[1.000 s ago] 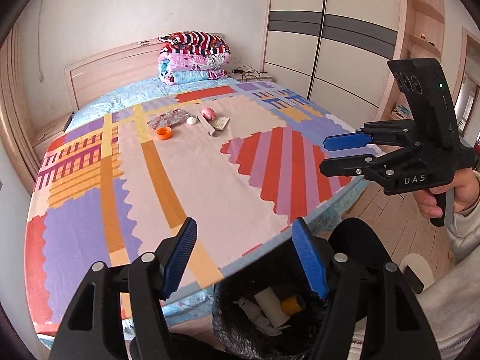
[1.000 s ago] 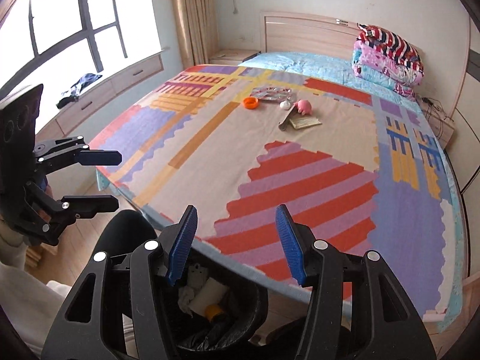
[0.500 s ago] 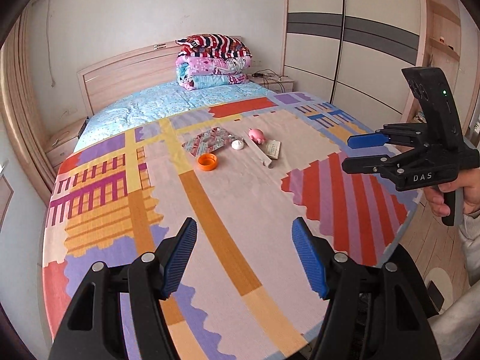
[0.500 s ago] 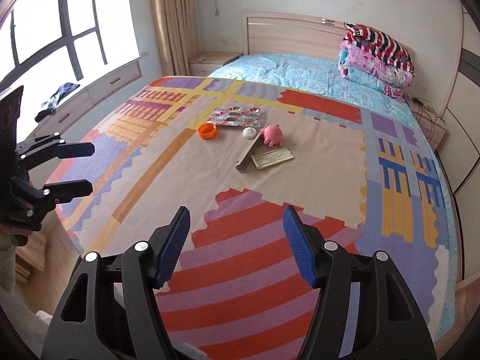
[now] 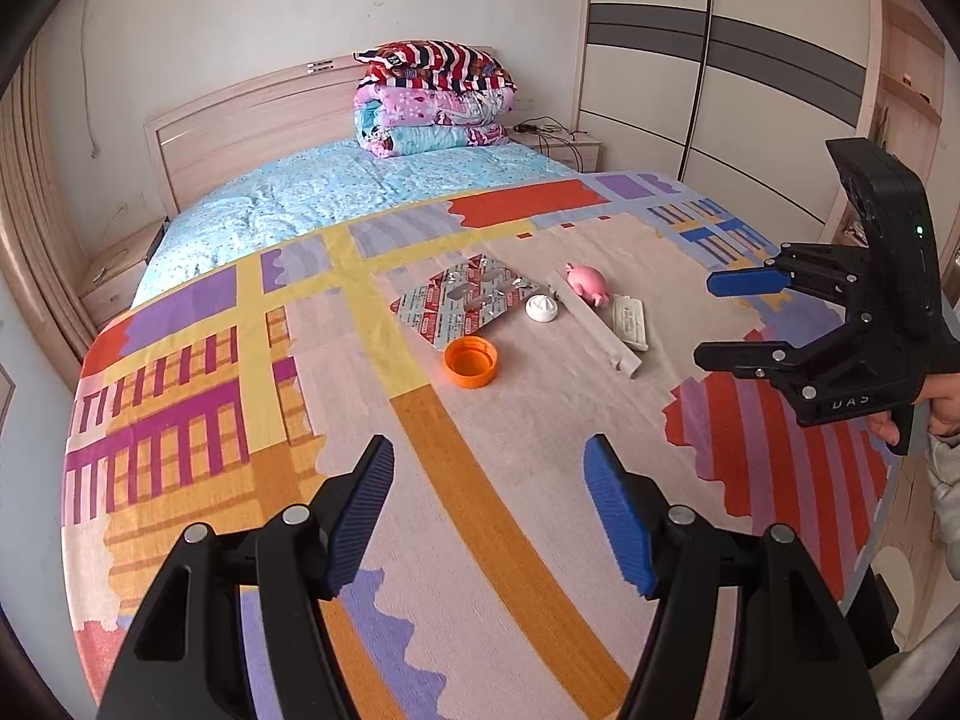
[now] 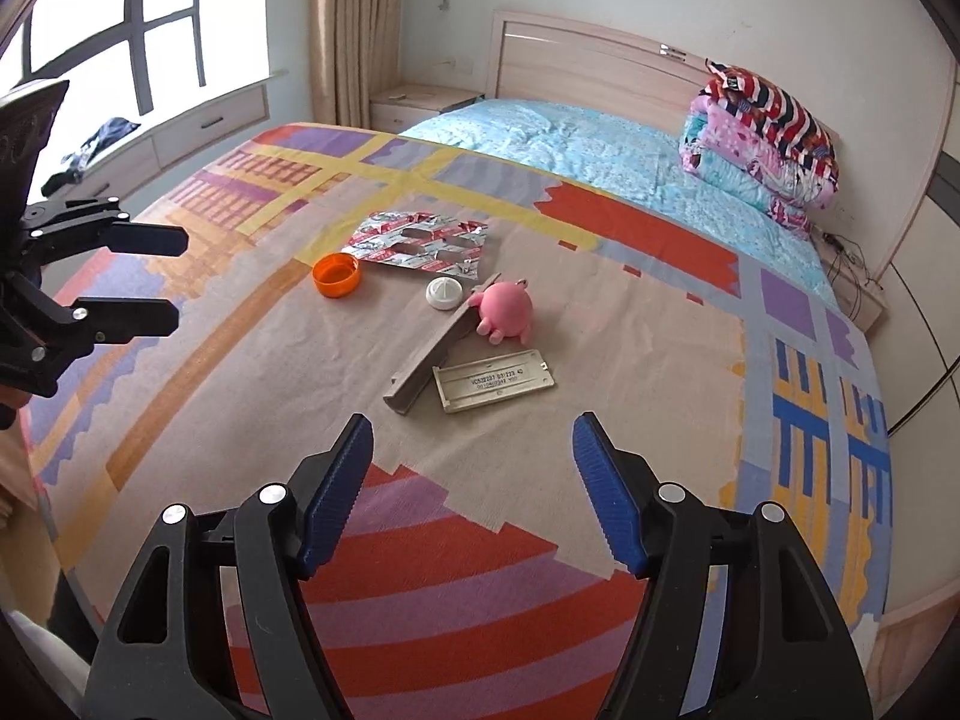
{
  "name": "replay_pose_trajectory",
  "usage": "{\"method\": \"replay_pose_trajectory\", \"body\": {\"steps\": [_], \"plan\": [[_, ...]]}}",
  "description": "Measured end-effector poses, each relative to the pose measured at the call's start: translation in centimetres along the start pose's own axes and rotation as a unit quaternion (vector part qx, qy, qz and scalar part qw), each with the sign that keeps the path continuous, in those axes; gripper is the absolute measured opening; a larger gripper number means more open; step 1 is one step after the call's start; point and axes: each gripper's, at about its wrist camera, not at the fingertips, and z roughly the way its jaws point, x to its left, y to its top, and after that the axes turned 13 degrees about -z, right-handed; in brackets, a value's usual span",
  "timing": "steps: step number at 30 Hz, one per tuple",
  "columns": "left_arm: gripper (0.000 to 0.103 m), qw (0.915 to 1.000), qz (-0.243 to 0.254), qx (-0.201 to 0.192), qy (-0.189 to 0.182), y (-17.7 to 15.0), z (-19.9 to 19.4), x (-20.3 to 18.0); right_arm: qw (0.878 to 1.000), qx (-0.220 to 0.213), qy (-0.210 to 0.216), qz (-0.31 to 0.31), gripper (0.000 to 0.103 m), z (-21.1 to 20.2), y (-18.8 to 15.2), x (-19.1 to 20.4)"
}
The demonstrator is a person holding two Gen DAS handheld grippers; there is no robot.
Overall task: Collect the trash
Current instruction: 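Close the left gripper on the orange cap while the right gripper grasps the white label card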
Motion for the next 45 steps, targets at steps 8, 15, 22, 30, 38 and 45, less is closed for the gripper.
{"method": "replay_pose_trajectory", "body": {"steps": [8,15,22,30,38,45], "plan": [[0.063,0.9998,0.002,0.019,0.012,1.7,3.8,1.1,1.0,0.014,0.007,-0.002,0.069,2.9,0.8,-1.1],[0.063,0.9995,0.007,0.031,-0.003,2.6,5.9,1.0,1.0,0.013,0.014,-0.009,0.069,4.3,1.3,-1.7],[0.062,0.9995,0.001,0.032,-0.01,3.2,7.2,1.0,0.999,0.011,0.032,0.01,0.069,5.0,0.9,-2.3],[0.029,0.9994,0.002,0.034,-0.003,3.4,8.3,0.9,1.0,0.008,0.027,0.013,0.057,4.7,0.7,-2.2],[0.028,0.9994,0.011,0.033,-0.007,3.0,7.4,0.5,0.999,0.006,0.024,0.027,0.057,4.1,0.6,-2.2],[0.028,0.9995,0.02,0.023,-0.002,2.5,5.1,-0.6,1.0,0.003,0.01,0.019,0.057,2.1,0.7,-1.5]]}}
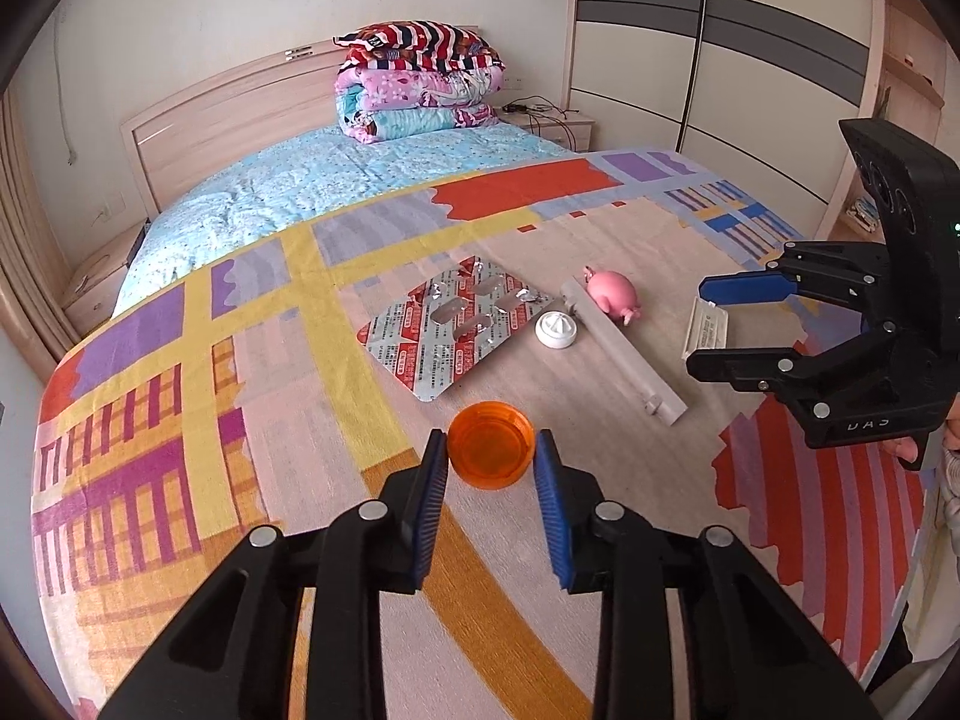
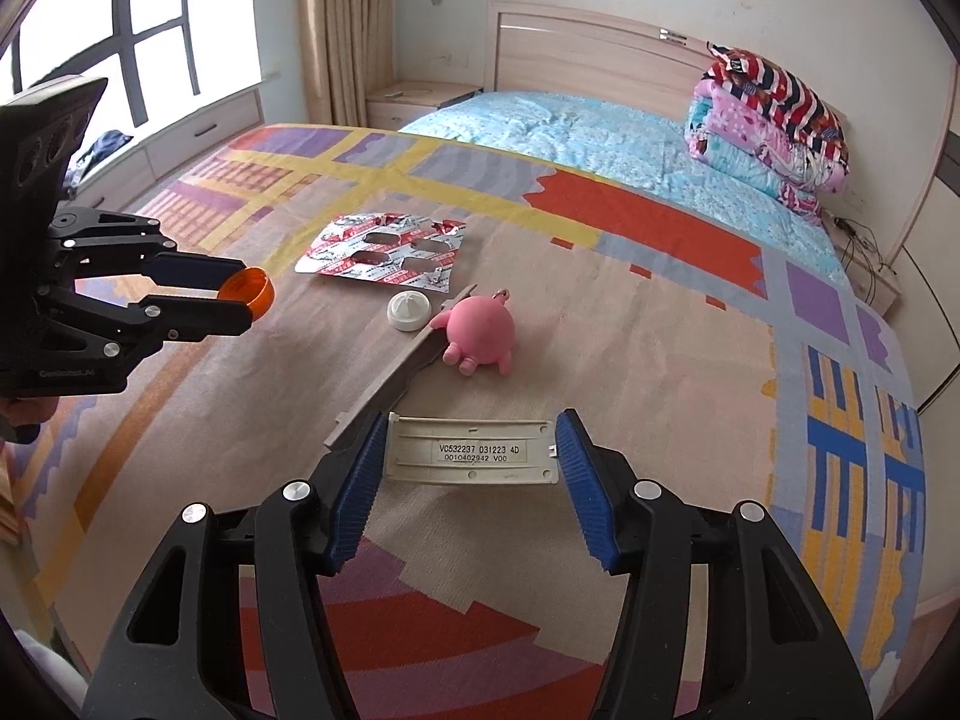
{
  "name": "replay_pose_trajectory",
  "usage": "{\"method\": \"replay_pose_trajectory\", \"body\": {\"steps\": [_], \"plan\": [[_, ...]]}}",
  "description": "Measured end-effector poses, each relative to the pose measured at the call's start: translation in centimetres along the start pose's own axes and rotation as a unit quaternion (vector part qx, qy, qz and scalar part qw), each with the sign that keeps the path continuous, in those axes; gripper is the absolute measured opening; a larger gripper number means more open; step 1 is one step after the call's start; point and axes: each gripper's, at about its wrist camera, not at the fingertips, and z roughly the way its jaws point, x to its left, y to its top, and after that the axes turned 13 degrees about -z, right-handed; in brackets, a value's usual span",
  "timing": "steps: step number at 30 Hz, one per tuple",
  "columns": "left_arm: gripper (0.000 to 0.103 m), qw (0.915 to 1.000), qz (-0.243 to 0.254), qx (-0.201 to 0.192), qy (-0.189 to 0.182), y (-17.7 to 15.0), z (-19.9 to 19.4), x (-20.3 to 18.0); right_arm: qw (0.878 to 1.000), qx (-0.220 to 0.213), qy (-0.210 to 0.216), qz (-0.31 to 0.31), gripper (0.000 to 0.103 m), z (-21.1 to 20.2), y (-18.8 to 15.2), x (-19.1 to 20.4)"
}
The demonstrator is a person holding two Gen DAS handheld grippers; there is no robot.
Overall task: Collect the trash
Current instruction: 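Close the left gripper on the orange cap while the right gripper grasps the white label card, then carry the orange cap and white card in both grippers down over the bin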
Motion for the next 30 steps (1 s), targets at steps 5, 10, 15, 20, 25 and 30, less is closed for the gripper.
{"method": "replay_pose_trajectory", "body": {"steps": [5,10,15,20,25,30], "plan": [[0.028,0.9999,0.005,-0.013,0.001,-0.4,-2.5,-1.1,1.0,-0.007,-0.008,0.0,0.057,-2.1,-0.1,0.4],[0.028,0.9997,0.007,-0.023,0.001,-1.2,-4.9,-2.5,1.0,-0.014,-0.024,-0.003,0.057,-4.6,-0.4,1.2],[0.028,0.9994,0.007,-0.033,0.002,-2.3,-7.4,-3.8,0.999,-0.022,-0.03,-0.009,0.057,-7.2,-0.8,2.3],[0.028,0.9992,0.013,-0.039,0.002,-3.6,-9.6,-5.1,0.999,-0.034,-0.032,-0.013,0.057,-9.9,-1.4,3.6],[0.028,0.9987,0.015,-0.048,-0.004,-5.2,-11.8,-6.5,0.998,-0.045,-0.033,-0.023,0.057,-12.8,-2.1,5.6],[0.028,0.9981,0.019,-0.059,-0.008,-7.3,-14.0,-7.7,0.998,-0.056,-0.027,-0.024,0.057,-15.0,-3.2,7.5]]}}
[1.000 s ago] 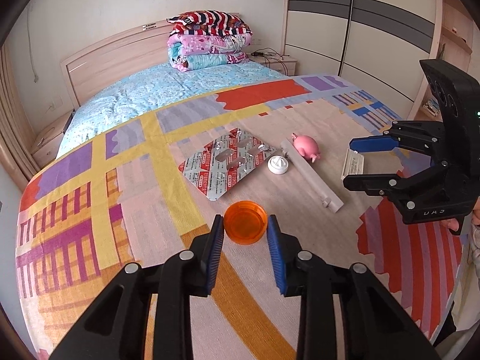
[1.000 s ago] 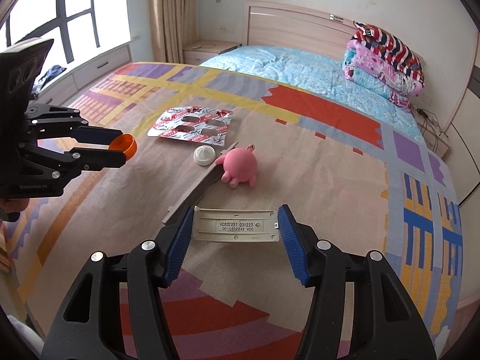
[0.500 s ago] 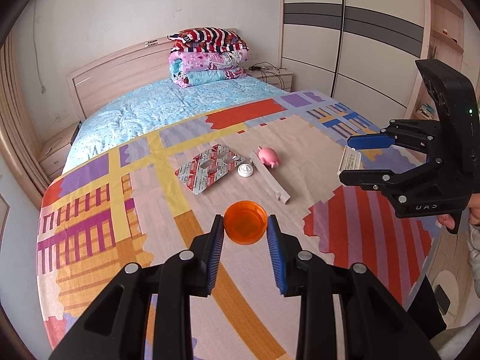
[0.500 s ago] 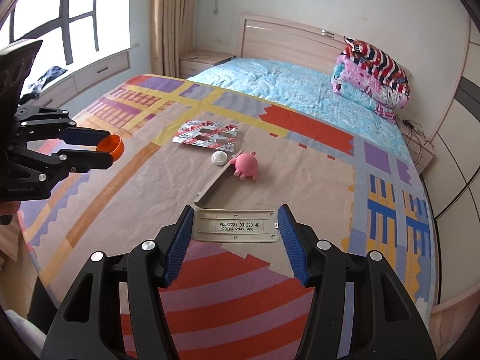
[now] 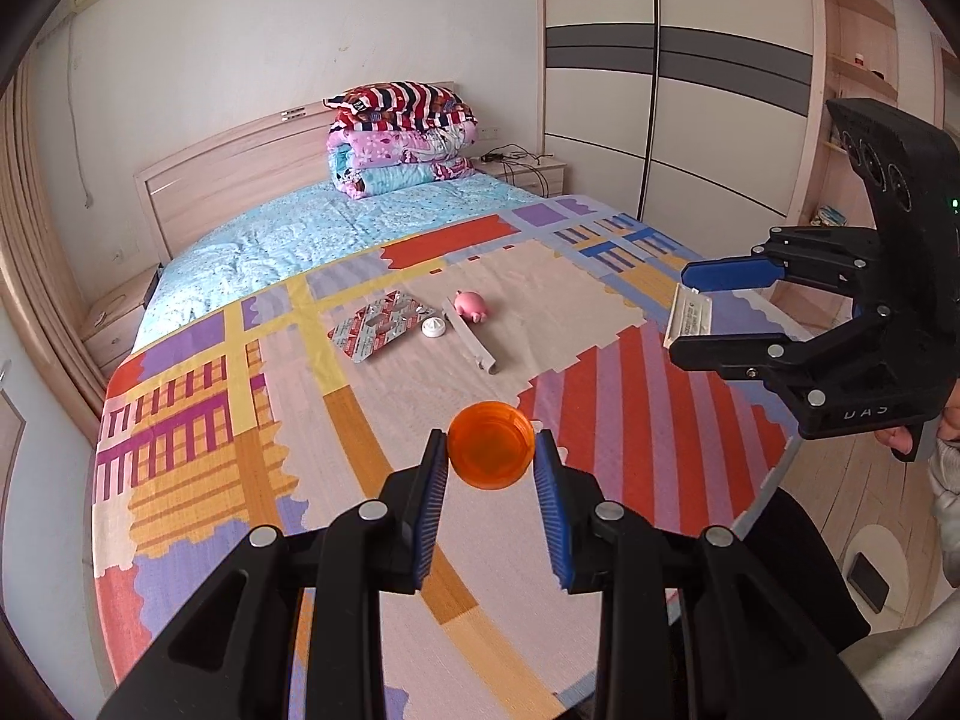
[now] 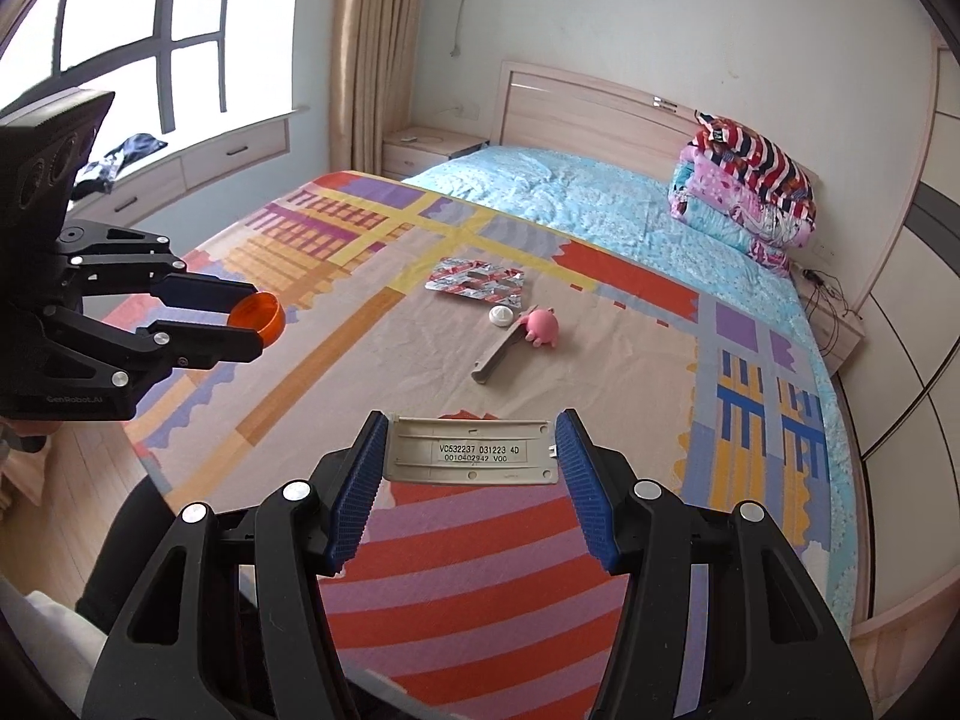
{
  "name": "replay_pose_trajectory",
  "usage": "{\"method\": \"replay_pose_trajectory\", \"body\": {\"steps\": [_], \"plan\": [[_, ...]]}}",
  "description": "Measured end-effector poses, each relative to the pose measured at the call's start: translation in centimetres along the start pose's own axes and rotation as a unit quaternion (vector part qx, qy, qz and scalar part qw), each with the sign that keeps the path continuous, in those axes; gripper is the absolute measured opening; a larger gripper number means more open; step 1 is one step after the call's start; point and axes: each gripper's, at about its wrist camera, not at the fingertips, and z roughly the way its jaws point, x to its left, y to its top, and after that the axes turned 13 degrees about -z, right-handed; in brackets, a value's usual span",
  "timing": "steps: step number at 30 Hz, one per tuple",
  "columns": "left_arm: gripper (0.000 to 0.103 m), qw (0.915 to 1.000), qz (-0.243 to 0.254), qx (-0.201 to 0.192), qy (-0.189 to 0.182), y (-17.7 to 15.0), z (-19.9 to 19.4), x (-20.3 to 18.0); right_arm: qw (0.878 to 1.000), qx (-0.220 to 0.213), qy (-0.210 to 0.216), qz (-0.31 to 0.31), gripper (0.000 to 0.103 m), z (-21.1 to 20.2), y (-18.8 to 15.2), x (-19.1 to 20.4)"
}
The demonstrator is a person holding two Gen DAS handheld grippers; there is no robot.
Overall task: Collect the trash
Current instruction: 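Carry the orange cap and white card in both grippers down over the bin, then open both grippers to drop the cap and card into the bin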
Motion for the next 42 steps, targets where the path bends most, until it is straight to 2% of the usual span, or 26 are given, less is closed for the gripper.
{"method": "replay_pose_trajectory", "body": {"steps": [9,14,22,30,42], "plan": [[0.028,0.9999,-0.011,0.002,-0.008,-4.2,-3.1,-1.4,1.0,-0.004,0.02,0.002,0.057,-2.7,-2.9,3.8],[0.028,0.9996,-0.007,0.019,-0.021,-6.9,-3.4,-2.7,0.999,0.0,0.041,0.0,0.057,-3.5,-4.7,6.1],[0.028,0.9959,-0.011,0.074,-0.05,-11.7,-1.5,-4.4,0.995,0.033,0.097,0.006,0.057,-2.4,-8.9,9.5],[0.028,0.9886,-0.032,0.134,-0.061,-15.9,1.5,-4.1,0.985,0.078,0.149,0.034,0.057,0.4,-12.4,11.2],[0.029,0.9762,-0.054,0.201,-0.061,-19.4,5.9,-3.3,0.974,0.137,0.166,0.063,0.057,5.1,-15.6,12.3]]}}
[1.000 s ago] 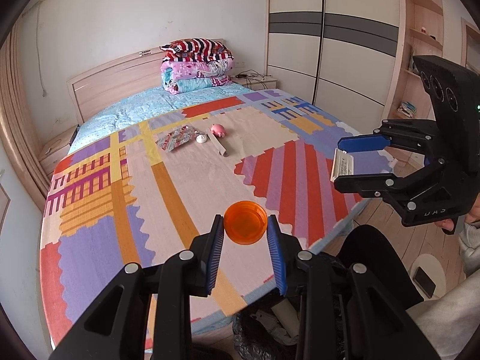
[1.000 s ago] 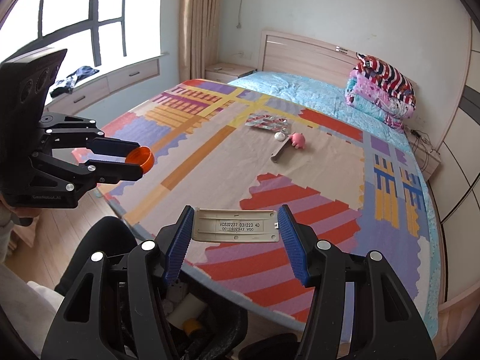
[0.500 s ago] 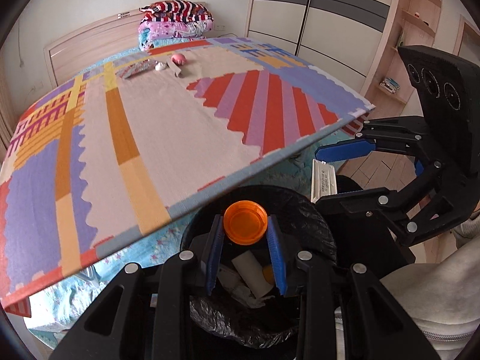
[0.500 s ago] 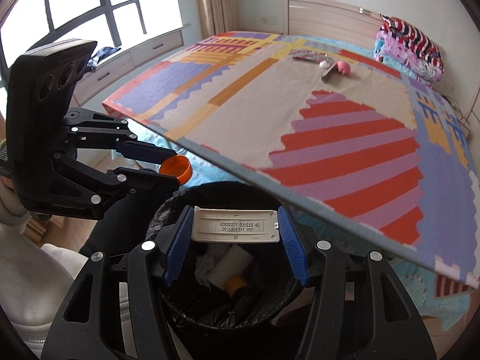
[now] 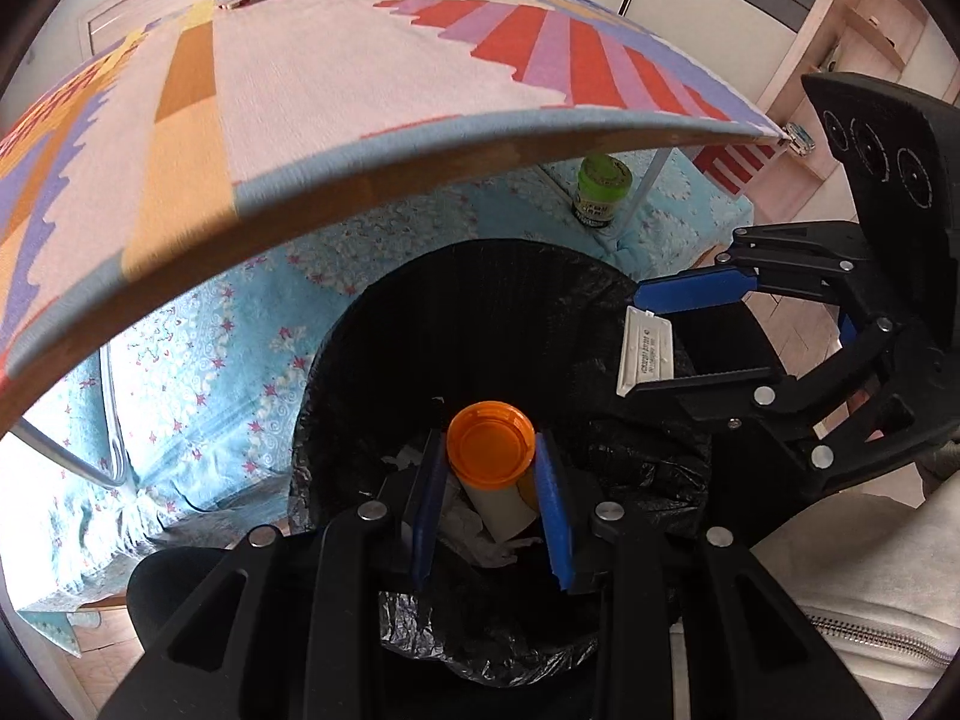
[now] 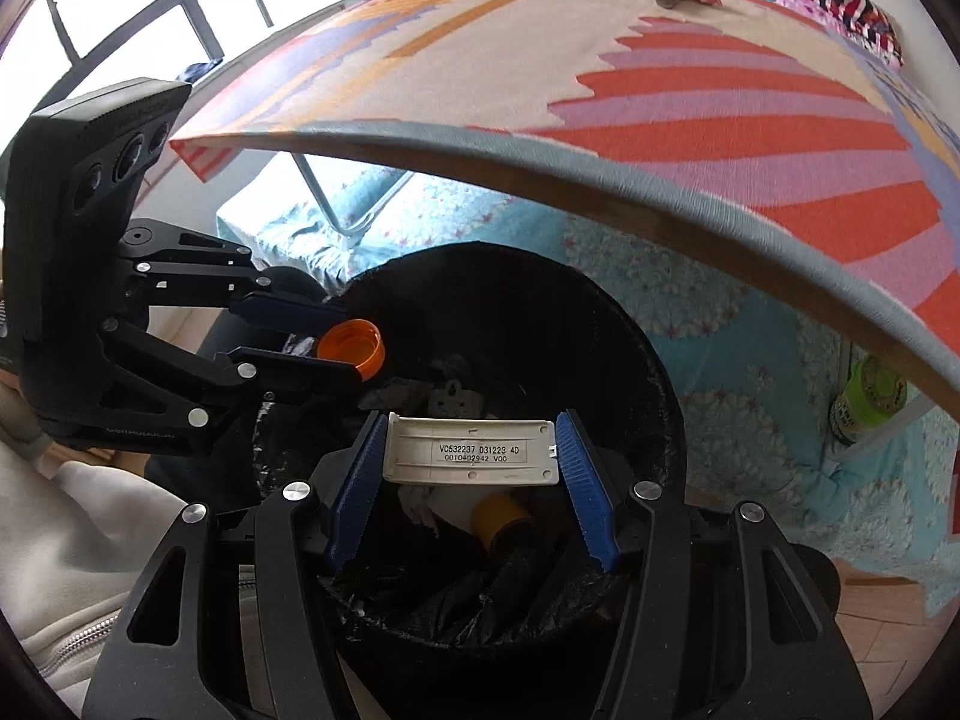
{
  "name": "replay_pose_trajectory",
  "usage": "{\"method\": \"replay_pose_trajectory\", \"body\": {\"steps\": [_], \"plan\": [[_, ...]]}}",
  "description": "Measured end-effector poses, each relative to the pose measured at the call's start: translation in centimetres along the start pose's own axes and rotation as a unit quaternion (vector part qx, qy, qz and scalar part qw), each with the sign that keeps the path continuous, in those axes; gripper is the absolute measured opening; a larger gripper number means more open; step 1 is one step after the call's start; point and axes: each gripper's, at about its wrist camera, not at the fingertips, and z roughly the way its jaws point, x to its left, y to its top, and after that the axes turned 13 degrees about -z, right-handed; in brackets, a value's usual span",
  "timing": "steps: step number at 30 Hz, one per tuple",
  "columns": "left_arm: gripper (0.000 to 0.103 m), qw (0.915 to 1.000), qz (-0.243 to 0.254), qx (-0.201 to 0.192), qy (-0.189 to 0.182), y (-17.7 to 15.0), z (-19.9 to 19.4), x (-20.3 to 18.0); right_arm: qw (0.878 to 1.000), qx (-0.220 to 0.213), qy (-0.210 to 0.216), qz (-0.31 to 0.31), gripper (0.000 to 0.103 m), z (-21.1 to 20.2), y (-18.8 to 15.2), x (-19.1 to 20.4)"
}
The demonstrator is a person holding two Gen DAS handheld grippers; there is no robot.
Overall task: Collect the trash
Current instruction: 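Open both grippers to drop the cap and card into the bin, then raise both tools back over the bed toward the remaining items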
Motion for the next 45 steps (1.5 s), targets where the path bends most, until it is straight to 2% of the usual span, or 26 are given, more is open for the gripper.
{"method": "replay_pose_trajectory", "body": {"steps": [9,15,17,18,19,21,29,37,45], "plan": [[0.029,0.999,0.006,0.045,-0.007,-1.2,2.9,-0.8,0.999,0.021,-0.002,0.032,0.057,2.7,-0.5,-1.0],[0.029,0.9987,0.008,0.05,-0.011,-1.2,3.0,-1.2,0.999,0.026,-0.004,0.046,0.057,3.3,-0.7,-1.4],[0.035,0.9985,0.002,0.054,-0.01,-1.1,3.3,-1.1,0.998,0.026,-0.002,0.049,0.058,3.4,-0.7,-1.6],[0.044,0.9985,-0.001,0.054,-0.007,-1.1,3.2,-1.1,0.998,0.025,-0.003,0.051,0.061,3.4,-0.7,-1.6],[0.046,0.9985,-0.003,0.053,-0.008,-1.1,3.1,-1.2,0.998,0.022,-0.005,0.051,0.068,3.3,-0.8,-1.6],[0.046,0.9983,-0.004,0.055,-0.022,-1.2,2.8,-1.3,0.999,0.016,-0.004,0.051,0.068,3.0,-0.9,-1.6],[0.046,0.9995,-0.002,0.023,-0.022,-1.1,0.5,-1.8,0.999,-0.004,-0.017,0.048,0.068,1.1,-0.6,-1.7],[0.046,0.9994,0.005,-0.033,-0.014,-0.3,-3.6,-2.1,0.998,-0.033,-0.036,0.036,0.068,-2.0,0.0,-1.3],[0.046,0.9954,0.028,-0.091,-0.006,1.3,-8.0,-2.6,0.996,-0.071,-0.054,0.019,0.068,-5.9,1.6,-1.2]]}}
